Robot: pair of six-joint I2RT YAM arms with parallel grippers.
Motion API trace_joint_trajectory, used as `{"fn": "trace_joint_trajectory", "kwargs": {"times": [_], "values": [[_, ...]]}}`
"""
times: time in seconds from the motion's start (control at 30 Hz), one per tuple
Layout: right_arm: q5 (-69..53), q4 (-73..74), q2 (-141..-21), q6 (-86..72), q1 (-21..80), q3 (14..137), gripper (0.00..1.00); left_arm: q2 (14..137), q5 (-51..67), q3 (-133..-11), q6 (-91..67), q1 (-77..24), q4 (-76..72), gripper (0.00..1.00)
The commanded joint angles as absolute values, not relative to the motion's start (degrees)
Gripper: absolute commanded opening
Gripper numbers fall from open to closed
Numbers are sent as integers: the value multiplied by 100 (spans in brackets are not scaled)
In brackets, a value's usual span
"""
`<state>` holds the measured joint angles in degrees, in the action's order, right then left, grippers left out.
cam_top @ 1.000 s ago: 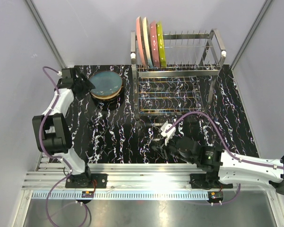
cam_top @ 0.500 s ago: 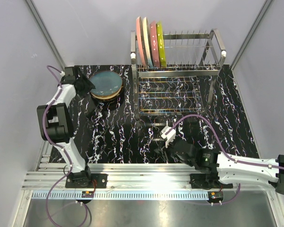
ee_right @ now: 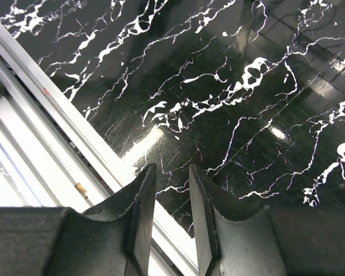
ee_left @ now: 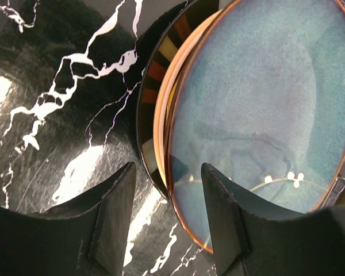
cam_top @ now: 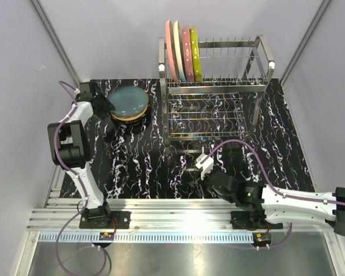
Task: Load the plates into the dish rack
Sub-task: Grab a plate with the left arm
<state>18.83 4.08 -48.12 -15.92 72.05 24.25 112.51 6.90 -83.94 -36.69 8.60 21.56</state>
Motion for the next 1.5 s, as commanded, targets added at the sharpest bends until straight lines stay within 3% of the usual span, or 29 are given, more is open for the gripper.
{"fn": "trace_joint_trajectory", "kwargs": {"times": [0.0, 0.13, 0.27, 0.47, 0.67, 1.47], "values": [[2065, 114, -4895, -1705, 7251, 2470, 37, 11355, 808, -8666, -3691, 896, 1828, 52], [2048, 105, -4948, -1758, 7251, 2487, 37, 11443, 870, -8657, -3718, 931, 1802, 45], [2048, 114, -4939, -1793, 7260, 2487, 37, 11452, 896, -8622, -3709, 932, 1775, 30], [2065, 114, -4957, -1793, 7260, 2514, 37, 11286, 870, -8543, -3648, 940, 1793, 21], [2136, 132, -5097, -1854, 7260, 2610, 37, 11048, 774, -8473, -3560, 949, 1872, 0], [2478, 158, -5677, -1820, 7796, 3120, 38, 10099, 905, -8121, -3656, 949, 2206, 0]]}}
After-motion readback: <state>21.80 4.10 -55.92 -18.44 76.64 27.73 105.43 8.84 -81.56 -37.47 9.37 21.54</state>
